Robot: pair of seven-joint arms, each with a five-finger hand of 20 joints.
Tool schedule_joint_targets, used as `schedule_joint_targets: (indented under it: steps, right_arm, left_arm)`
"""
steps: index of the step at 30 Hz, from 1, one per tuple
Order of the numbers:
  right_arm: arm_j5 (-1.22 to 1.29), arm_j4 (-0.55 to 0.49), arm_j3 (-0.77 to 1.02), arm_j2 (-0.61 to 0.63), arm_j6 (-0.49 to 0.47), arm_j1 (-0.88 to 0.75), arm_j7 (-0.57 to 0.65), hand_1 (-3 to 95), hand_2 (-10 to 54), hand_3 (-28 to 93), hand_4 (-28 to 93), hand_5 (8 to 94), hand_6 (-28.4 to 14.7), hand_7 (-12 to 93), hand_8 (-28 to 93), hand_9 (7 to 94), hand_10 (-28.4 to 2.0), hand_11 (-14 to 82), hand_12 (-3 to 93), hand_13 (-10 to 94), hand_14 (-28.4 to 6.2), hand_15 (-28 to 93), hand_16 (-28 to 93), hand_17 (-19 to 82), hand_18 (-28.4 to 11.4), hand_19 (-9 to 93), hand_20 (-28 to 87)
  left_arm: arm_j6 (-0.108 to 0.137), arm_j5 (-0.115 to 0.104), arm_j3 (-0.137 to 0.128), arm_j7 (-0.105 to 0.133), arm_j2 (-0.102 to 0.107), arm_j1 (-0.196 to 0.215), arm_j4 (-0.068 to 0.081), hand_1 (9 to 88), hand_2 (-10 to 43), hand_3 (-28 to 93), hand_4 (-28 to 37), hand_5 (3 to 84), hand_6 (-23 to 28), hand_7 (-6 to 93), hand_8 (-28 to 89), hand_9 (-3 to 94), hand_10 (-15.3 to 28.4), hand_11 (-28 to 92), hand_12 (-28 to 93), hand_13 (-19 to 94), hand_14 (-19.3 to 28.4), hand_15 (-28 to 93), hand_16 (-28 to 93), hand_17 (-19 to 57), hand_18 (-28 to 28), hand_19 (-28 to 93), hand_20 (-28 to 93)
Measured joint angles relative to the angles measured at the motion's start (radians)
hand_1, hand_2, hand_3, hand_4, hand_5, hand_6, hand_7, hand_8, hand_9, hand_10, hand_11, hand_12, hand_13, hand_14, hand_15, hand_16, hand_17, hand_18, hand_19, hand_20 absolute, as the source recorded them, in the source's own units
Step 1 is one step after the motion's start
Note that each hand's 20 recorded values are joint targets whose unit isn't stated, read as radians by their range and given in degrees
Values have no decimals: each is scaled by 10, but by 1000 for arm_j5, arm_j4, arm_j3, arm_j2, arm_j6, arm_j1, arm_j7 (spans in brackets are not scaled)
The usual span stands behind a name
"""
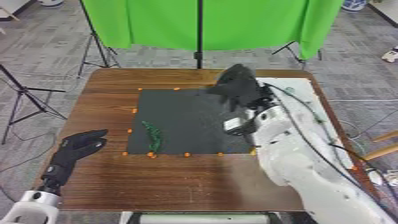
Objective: Arrange flowers
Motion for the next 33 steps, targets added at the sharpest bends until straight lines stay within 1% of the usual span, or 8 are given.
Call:
schedule_joint_targets:
  steps: [4, 8, 10, 14, 17, 22, 30, 33]
  right_arm:
    - [-149, -66, 202, 131, 26, -132, 14, 294, -95, 565, -163, 682, -74, 157, -40, 801, -161, 195, 226, 924, -50, 477, 357, 623, -143, 932, 487]
    - [-236, -74, 403, 236, 31, -302, 54, 327, -95, 568, -180, 690, -69, 160, -41, 804, -156, 202, 228, 918, -47, 491, 357, 620, -143, 932, 495]
    - [-250, -69, 503, 271, 11, -393, 83, 336, -95, 574, -183, 692, -68, 162, -41, 805, -154, 204, 229, 916, -45, 496, 356, 619, -143, 932, 498]
    - [-261, -37, 655, 314, -67, -538, 118, 344, -95, 591, -195, 695, -65, 166, -43, 804, -150, 209, 230, 916, -43, 504, 352, 620, -143, 932, 499]
    - [-265, 12, 674, 336, -99, -595, 137, 349, -95, 589, -197, 695, -64, 168, -44, 805, -148, 211, 229, 916, -42, 509, 351, 620, -142, 932, 500]
    - [-259, 87, 630, 333, -102, -633, 155, 349, -95, 590, -197, 696, -63, 172, -45, 809, -145, 214, 228, 916, -40, 512, 349, 623, -138, 932, 502]
    - [-250, 123, 567, 307, -102, -651, 158, 363, -95, 599, -199, 707, -59, 184, -47, 825, -144, 214, 222, 921, -36, 514, 348, 629, -133, 932, 507]
    - [-245, 130, 551, 306, -102, -653, 158, 382, -95, 607, -202, 718, -56, 191, -50, 839, -143, 213, 220, 924, -34, 514, 347, 632, -131, 932, 507]
  left_arm:
    - [0, 0, -7, -2, 0, 7, -5, 303, -95, 656, -162, 503, 38, 143, -56, 500, 138, 199, 145, 408, 189, 207, 21, 99, 144, 121, 240]
    - [0, 0, -13, -6, 0, 11, -9, 304, -95, 653, -160, 503, 37, 143, -57, 499, 139, 199, 145, 408, 189, 207, 21, 99, 144, 122, 239]
    - [0, 1, -16, -7, 0, 14, -13, 304, -95, 652, -159, 503, 38, 143, -57, 499, 138, 199, 145, 408, 189, 208, 20, 99, 143, 122, 239]
    - [0, 3, -22, -9, -1, 18, -18, 304, -95, 652, -159, 503, 37, 143, -57, 499, 138, 199, 145, 408, 189, 208, 20, 98, 144, 125, 239]
    - [0, 4, -23, -11, -1, 19, -21, 304, -95, 650, -159, 504, 38, 143, -57, 500, 138, 199, 145, 407, 188, 208, 20, 98, 144, 126, 238]
    - [0, 7, -24, -12, -1, 19, -22, 304, -95, 651, -157, 504, 38, 142, -57, 499, 138, 199, 145, 407, 190, 209, 20, 98, 144, 126, 238]
    - [-1, 12, -20, -14, 0, 16, -22, 303, -95, 652, -157, 504, 38, 141, -56, 500, 138, 198, 145, 407, 190, 208, 19, 97, 144, 126, 237]
    - [-1, 13, -20, -15, 0, 16, -22, 305, -95, 651, -158, 503, 38, 142, -56, 500, 138, 198, 145, 407, 190, 209, 20, 97, 144, 126, 237]
